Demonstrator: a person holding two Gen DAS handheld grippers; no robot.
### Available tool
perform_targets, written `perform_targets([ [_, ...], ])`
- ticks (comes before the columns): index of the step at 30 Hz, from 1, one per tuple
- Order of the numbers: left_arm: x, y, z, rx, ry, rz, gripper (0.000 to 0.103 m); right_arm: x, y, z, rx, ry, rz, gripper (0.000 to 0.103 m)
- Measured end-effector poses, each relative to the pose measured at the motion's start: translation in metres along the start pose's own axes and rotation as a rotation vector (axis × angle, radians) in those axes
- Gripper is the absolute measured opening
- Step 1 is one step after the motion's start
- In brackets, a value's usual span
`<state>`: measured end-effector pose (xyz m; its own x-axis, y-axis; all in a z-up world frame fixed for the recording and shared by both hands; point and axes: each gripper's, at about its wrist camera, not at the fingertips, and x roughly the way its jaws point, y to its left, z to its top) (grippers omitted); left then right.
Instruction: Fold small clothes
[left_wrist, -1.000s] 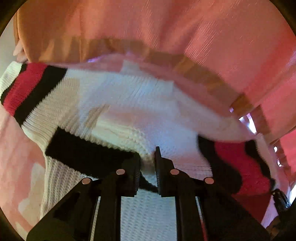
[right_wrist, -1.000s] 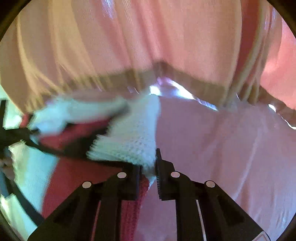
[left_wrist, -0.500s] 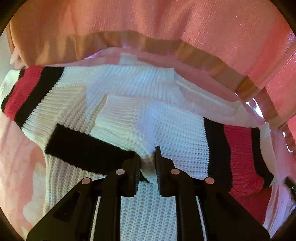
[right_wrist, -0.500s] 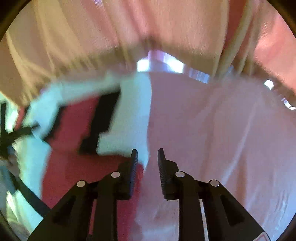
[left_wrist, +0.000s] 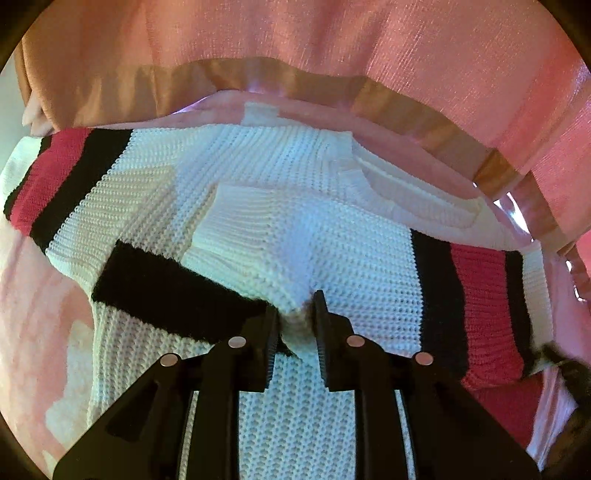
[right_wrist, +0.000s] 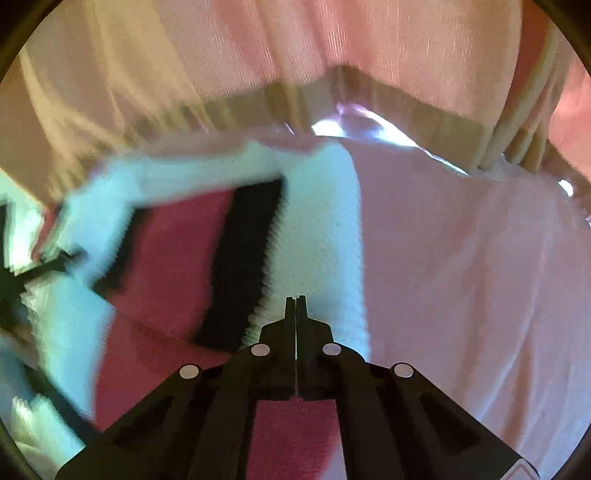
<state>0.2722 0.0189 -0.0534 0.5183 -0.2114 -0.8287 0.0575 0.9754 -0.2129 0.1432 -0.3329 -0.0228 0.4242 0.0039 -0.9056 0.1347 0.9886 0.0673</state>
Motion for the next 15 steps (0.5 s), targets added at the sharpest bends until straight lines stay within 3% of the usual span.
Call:
perform_targets([
  [3, -0.024, 0.016, 0.009, -0.079, -0.041, -0.072, 0.027, -0.016, -0.001, 0.004, 0.023, -0.036, -0.001, 0.000],
  [4, -0.034, 0.025, 0.012, -0.105, -0.070, -0.075, 0.034, -0.031, 0.003, 0.006, 0.043, -0.073, 0.025, 0.002],
  [5, -0.047, 0.038, 0.017, -0.140, -0.111, -0.049, 0.049, -0.042, 0.008, 0.006, 0.052, -0.092, 0.043, 0.005],
  [8, -0.077, 0.095, 0.035, -0.241, -0.206, 0.069, 0.082, -0.069, 0.023, 0.001, 0.012, -0.148, 0.044, 0.006],
  [11, -0.087, 0.174, 0.053, -0.347, -0.241, 0.178, 0.083, -0.079, 0.038, -0.010, -0.059, -0.163, 0.031, 0.013],
  [12, -0.086, 0.209, 0.059, -0.401, -0.241, 0.237, 0.083, -0.082, 0.043, -0.014, -0.064, -0.163, 0.037, 0.016],
  [15, -0.076, 0.277, 0.070, -0.502, -0.217, 0.324, 0.082, -0.078, 0.055, -0.021, -0.072, -0.151, 0.047, 0.019],
])
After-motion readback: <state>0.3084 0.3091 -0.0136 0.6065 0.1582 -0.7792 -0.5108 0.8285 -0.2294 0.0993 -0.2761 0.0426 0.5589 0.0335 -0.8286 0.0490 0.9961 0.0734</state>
